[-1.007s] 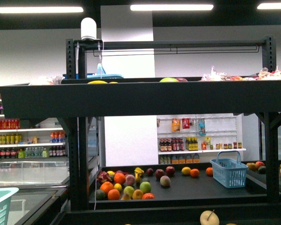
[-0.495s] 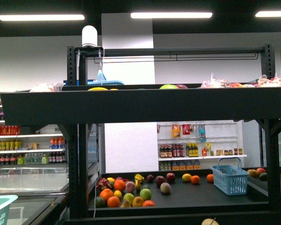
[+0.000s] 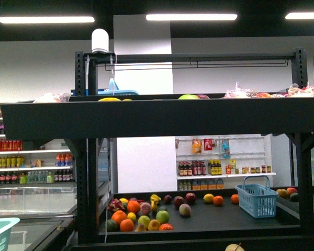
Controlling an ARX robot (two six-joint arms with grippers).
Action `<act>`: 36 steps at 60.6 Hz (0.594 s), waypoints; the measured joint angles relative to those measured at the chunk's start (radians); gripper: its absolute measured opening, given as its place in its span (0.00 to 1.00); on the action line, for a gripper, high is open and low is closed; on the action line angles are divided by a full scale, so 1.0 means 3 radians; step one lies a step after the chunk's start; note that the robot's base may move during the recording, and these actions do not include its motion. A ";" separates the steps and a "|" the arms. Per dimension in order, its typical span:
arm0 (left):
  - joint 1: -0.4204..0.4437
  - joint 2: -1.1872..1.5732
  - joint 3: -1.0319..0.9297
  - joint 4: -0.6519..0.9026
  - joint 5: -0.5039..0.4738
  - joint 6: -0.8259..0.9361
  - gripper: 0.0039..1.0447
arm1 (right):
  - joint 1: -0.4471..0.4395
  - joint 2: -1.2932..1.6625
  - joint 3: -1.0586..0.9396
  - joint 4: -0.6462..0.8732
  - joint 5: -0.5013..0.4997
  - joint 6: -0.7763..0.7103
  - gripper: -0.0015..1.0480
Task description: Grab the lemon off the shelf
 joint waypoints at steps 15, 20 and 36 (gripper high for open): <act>0.0000 0.0000 0.0000 0.0000 0.0000 0.0000 0.93 | 0.0000 0.0000 -0.0001 0.0000 0.0000 0.0000 0.98; 0.0000 0.0000 0.0000 0.0000 0.0000 0.0001 0.93 | 0.0000 0.0000 0.0000 0.0000 0.0000 0.0001 0.98; 0.0000 0.0000 0.0000 0.0000 0.0000 0.0000 0.93 | 0.0000 0.0000 0.0000 0.0000 0.0000 0.0000 0.98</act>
